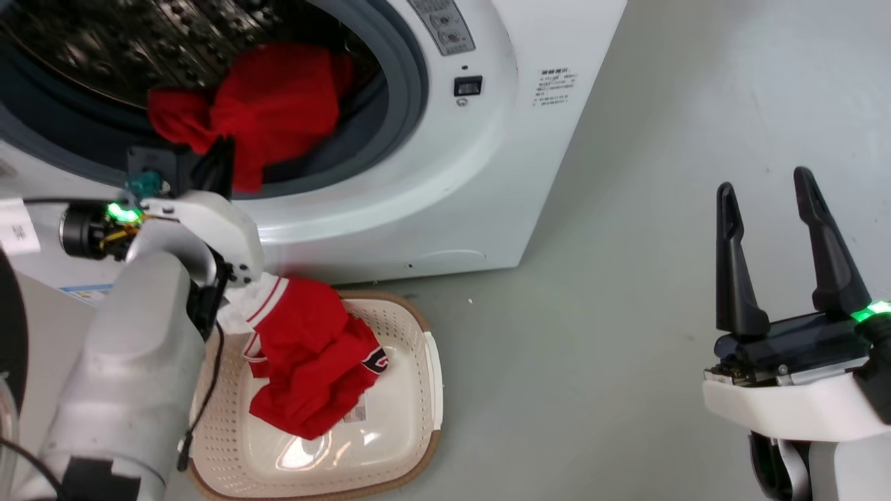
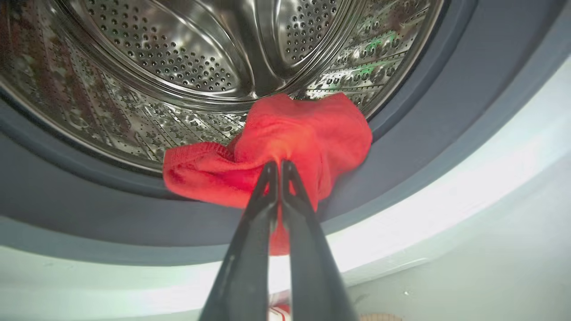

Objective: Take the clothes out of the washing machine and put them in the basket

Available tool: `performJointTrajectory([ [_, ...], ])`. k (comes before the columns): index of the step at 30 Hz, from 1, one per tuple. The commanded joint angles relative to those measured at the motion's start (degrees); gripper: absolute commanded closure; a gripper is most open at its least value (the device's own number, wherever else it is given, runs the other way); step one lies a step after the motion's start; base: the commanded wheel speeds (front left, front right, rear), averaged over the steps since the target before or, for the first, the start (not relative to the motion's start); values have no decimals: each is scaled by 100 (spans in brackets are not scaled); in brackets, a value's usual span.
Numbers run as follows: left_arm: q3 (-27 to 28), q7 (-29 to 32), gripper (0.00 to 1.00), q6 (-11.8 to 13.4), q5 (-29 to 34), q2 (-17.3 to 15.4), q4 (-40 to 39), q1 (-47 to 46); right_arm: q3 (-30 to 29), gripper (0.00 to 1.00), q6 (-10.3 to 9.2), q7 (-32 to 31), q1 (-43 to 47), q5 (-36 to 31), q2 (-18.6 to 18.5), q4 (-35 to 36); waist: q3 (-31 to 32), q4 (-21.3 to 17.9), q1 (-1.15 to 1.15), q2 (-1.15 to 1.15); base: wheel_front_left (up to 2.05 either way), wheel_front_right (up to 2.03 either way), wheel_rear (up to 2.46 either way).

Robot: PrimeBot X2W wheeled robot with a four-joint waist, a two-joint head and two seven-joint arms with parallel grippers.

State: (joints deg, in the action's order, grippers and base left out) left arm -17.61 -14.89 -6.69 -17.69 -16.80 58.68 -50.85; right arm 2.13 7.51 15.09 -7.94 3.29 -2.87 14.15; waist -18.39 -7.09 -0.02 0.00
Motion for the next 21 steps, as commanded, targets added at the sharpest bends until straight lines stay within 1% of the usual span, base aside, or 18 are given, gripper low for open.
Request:
performJointTrajectory([
  [1, 44, -37, 100, 67, 17, 26, -237, 239, 5, 0, -4, 11, 96, -45, 0, -20, 186, 99, 2, 0, 0, 0, 0],
  [5, 216, -35, 100, 321, 89, 80, -1166, 988, 22, 0, -4, 11, 214, -84, 0, -36, 389, 175, 2, 0, 0, 0, 0],
  [12, 436, -37, 100, 590, 277, 256, -2422, 2151, 67, 0, -5, 11, 412, -135, 0, -102, 760, 279, 2, 0, 0, 0, 0],
  [14, 460, -37, 100, 616, 328, 294, -2699, 2494, 66, 0, -4, 11, 467, -151, 0, -118, 869, 302, 2, 0, 0, 0, 0],
  [16, 447, -37, 100, 586, 386, 301, -2888, 2793, 82, 0, -4, 11, 531, -153, 0, -141, 979, 321, 2, 0, 0, 0, 0],
  [21, 331, -32, 100, 510, 498, 316, -3157, 3456, 65, 0, -4, 11, 700, -129, 0, -178, 1213, 377, 2, 0, 0, 0, 0],
])
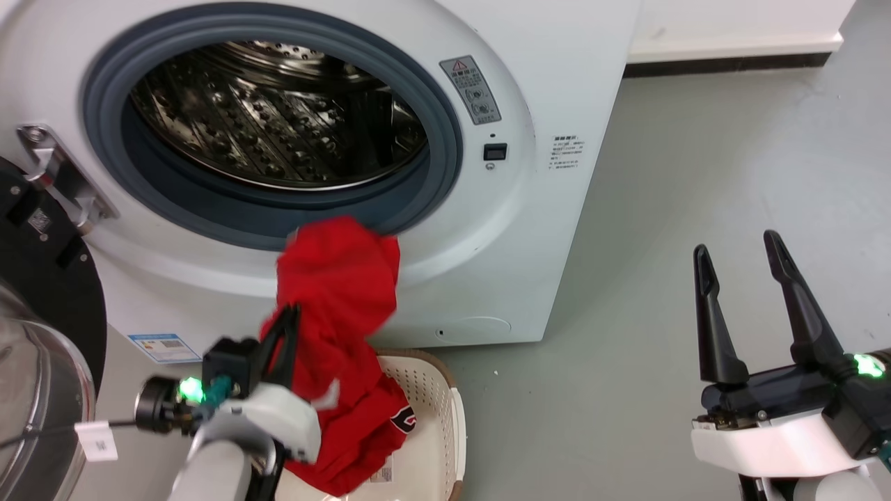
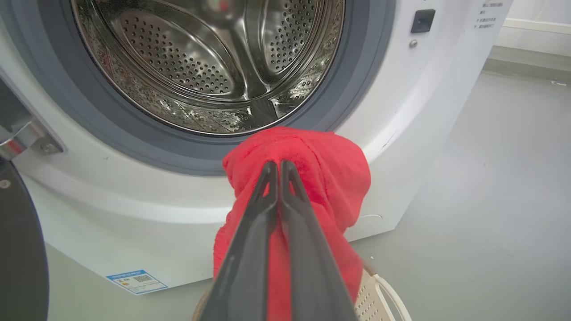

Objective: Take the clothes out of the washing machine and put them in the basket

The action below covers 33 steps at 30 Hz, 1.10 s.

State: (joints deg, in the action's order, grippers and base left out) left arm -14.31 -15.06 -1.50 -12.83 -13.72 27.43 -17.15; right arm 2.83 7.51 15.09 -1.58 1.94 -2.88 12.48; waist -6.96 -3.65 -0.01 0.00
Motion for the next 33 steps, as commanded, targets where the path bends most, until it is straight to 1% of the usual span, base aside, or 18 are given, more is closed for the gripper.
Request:
performJointTrajectory([
  [1, -25, -16, 100, -27, 30, 12, -59, 192, -6, 0, -4, 11, 91, 15, 2, -23, 109, 41, 1, 0, 0, 0, 0],
  [8, -103, -16, 100, -83, -3, 72, -66, 678, 10, 0, -4, 11, 187, 51, 1, -49, 225, 54, 1, 0, 0, 0, 0],
  [11, -67, -16, 100, -120, -125, 144, 88, 709, 44, 0, -4, 11, 150, 63, 1, -31, 181, 24, 1, 0, 0, 0, 0],
  [15, -32, -16, 100, -140, -178, 180, 395, 530, 90, 0, -4, 11, 15, 54, 1, 21, -30, -79, 1, 0, 0, 0, 0],
  [20, 40, -16, 100, -157, -234, 259, 1007, 185, 153, 0, -4, 11, -257, -16, 2, 107, -537, -243, 1, 0, 0, 0, 0],
  [26, 117, -16, 100, -167, -271, 325, 2013, -479, 186, 0, -4, 11, -738, -27, 2, 205, -1283, -436, 1, 0, 0, 0, 0],
  [33, 155, -17, 100, -175, -226, 324, 3087, -1260, 155, 0, -5, 11, -1239, 54, 3, 346, -2189, -624, 1, 0, 0, 0, 0],
])
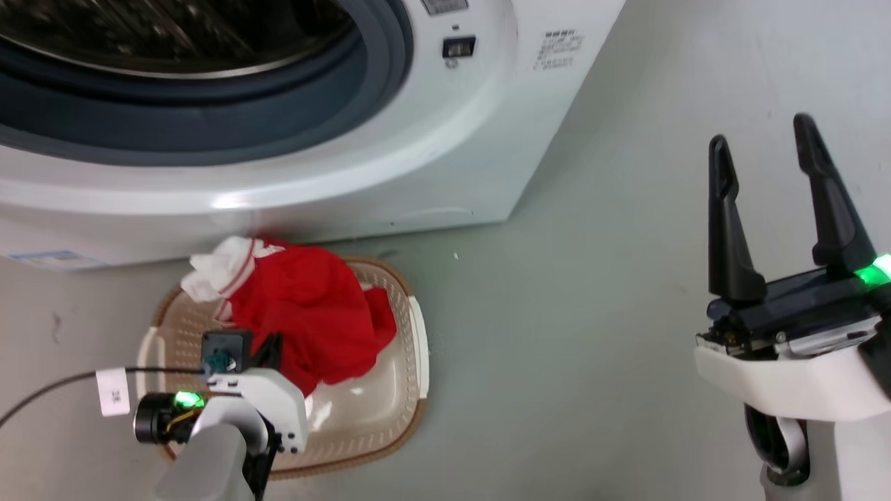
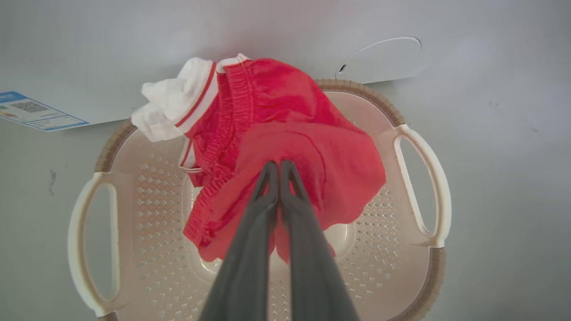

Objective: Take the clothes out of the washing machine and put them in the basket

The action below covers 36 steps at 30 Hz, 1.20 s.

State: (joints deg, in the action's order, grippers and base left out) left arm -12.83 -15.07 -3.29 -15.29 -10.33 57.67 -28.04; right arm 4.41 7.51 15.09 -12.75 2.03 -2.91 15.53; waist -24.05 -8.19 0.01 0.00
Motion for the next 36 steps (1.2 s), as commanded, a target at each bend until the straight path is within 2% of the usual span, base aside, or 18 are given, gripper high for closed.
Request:
performJointTrajectory([
  [1, 16, -15, 100, -17, 1, -8, 200, -276, -15, 0, -5, 11, -175, 54, 4, 58, -611, -185, -1, 0, 0, 0, 0],
  [9, -464, 219, 100, -71, 426, -76, 1206, -1357, -133, 0, -5, 10, -636, 106, 4, 250, -1646, -176, -1, 0, 0, 0, 0],
  [13, -677, 460, 100, 18, 620, -146, 1414, -1734, -196, 0, -4, 11, -847, 125, 5, 334, -2054, -159, -1, 0, 0, 0, 0],
  [21, -715, 683, 100, 49, 551, -102, 1548, -2066, -317, 0, -4, 11, -1022, 100, 5, 406, -2515, -120, -1, 0, 0, 0, 0],
  [28, -800, 899, 100, 14, 522, -71, 1591, -2025, -386, 0, -5, 11, -1081, 62, 4, 411, -2647, -65, -1, 0, 0, 0, 0],
  [29, -786, 894, 76, 26, 490, -60, 1594, -2023, -388, 0, -4, 11, -1087, 49, 4, 403, -2646, -54, -1, 0, 0, 0, 0],
  [30, -808, 883, 0, 46, 510, -57, 1598, -2011, -389, 0, -5, 11, -1091, 38, 4, 390, -2638, -41, -1, 0, 0, 0, 0],
  [36, -871, 611, 0, 134, 499, 15, 1604, -1910, -325, 0, -4, 11, -1050, -1, 4, 297, -2342, 28, -1, 0, 0, 0, 0],
])
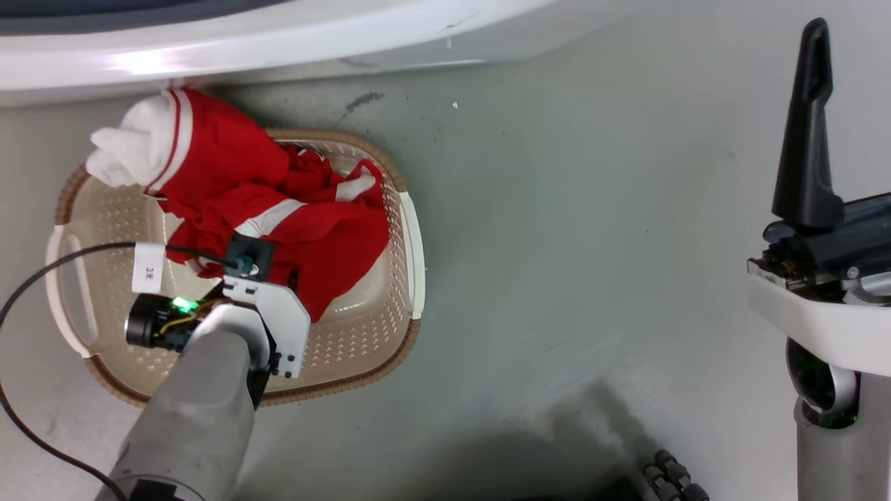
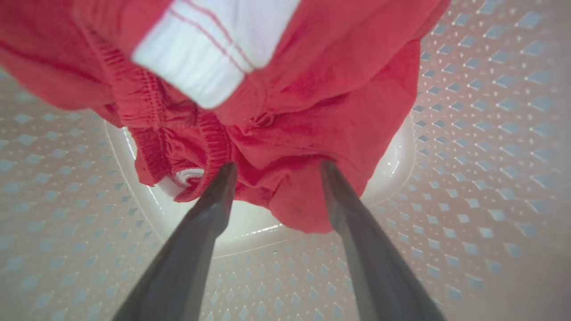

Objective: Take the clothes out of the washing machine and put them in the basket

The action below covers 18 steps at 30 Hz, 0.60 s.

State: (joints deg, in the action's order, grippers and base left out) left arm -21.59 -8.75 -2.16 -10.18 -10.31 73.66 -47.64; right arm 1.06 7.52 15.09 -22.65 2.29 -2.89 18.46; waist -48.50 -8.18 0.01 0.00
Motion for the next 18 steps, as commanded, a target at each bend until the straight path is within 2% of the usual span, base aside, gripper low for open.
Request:
performJointTrajectory([
  [1, 16, -94, 0, 51, -36, 63, 7, 96, 20, 0, -6, 11, -18, -34, 3, -26, 216, 48, -1, 0, 0, 0, 0],
  [6, 171, -469, 0, 106, -271, 217, 10, 416, 80, 0, -5, 11, 246, -99, 3, -203, 818, 114, -1, 0, 0, 0, 0],
  [11, 423, -639, 0, 23, -553, 297, -223, 801, 93, 0, -5, 11, 598, -166, 2, -399, 1487, 203, -1, 0, 0, 0, 0],
  [18, 646, -643, 0, 174, -429, 177, -1726, 1633, 124, 0, -5, 11, 1058, -255, 2, -605, 2277, 342, -1, 0, 0, 0, 0],
])
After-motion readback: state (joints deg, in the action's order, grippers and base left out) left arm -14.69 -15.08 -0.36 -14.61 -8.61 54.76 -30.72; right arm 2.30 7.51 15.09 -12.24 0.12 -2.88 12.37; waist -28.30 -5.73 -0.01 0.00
